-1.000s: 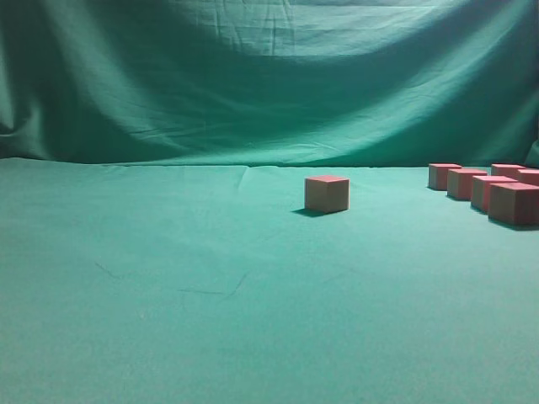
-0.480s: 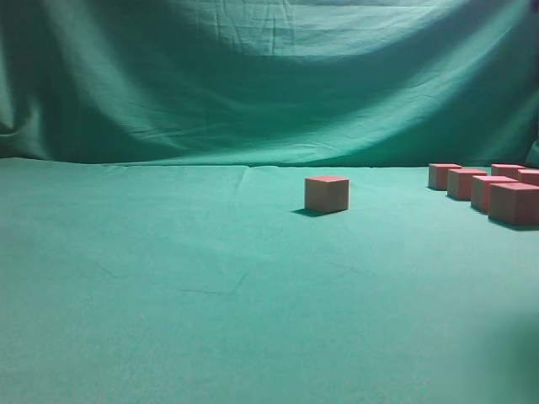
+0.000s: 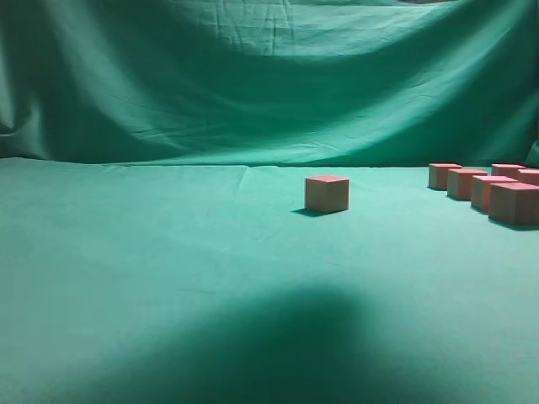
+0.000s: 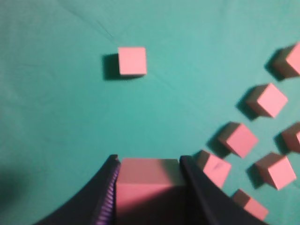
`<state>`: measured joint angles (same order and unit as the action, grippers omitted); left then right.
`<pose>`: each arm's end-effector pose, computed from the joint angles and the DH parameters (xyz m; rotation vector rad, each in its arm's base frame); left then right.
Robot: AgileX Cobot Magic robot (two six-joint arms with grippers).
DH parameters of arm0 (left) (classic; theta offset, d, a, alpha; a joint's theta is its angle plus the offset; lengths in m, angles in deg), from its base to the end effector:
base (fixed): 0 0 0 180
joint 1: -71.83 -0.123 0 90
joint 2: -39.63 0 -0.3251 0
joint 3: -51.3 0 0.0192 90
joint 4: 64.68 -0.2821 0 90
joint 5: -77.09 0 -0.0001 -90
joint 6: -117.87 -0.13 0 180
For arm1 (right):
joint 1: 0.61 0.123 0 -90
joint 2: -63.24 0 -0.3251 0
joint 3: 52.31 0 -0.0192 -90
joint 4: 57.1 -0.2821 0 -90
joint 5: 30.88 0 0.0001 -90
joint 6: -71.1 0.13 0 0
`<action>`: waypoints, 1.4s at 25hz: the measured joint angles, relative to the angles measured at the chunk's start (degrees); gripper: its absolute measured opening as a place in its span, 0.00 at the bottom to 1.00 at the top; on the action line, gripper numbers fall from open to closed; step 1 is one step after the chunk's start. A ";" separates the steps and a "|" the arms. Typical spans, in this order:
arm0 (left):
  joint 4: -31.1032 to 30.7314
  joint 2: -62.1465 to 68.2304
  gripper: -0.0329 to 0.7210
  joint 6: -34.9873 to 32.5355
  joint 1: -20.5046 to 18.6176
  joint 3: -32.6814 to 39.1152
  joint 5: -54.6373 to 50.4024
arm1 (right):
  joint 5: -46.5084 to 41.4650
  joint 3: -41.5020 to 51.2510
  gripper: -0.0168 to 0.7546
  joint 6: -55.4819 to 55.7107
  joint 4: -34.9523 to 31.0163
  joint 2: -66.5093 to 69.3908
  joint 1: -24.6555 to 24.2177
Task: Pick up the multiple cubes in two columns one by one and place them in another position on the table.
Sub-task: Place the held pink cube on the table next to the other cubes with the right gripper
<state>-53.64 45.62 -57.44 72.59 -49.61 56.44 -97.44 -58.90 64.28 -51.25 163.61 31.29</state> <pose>0.0810 -0.0099 0.1658 -0.1822 1.8372 -0.2551 0.3332 0.1931 0.3215 -0.9553 2.6162 -0.0322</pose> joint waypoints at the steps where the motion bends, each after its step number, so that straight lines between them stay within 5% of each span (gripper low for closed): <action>1: 0.00 0.00 0.04 0.00 0.00 0.00 0.00 | -0.87 -2.67 0.37 -1.00 0.00 1.84 1.14; 14: 0.00 0.00 0.04 0.00 0.00 0.00 0.00 | -4.14 -25.63 0.37 -14.98 -0.07 26.76 7.95; 35: 0.00 0.00 0.04 0.00 0.00 0.00 0.00 | 6.66 -26.65 0.37 -18.38 4.85 36.34 7.13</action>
<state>-53.64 45.62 -57.44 72.59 -49.61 56.44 -90.78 -85.55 45.90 -46.40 199.95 38.42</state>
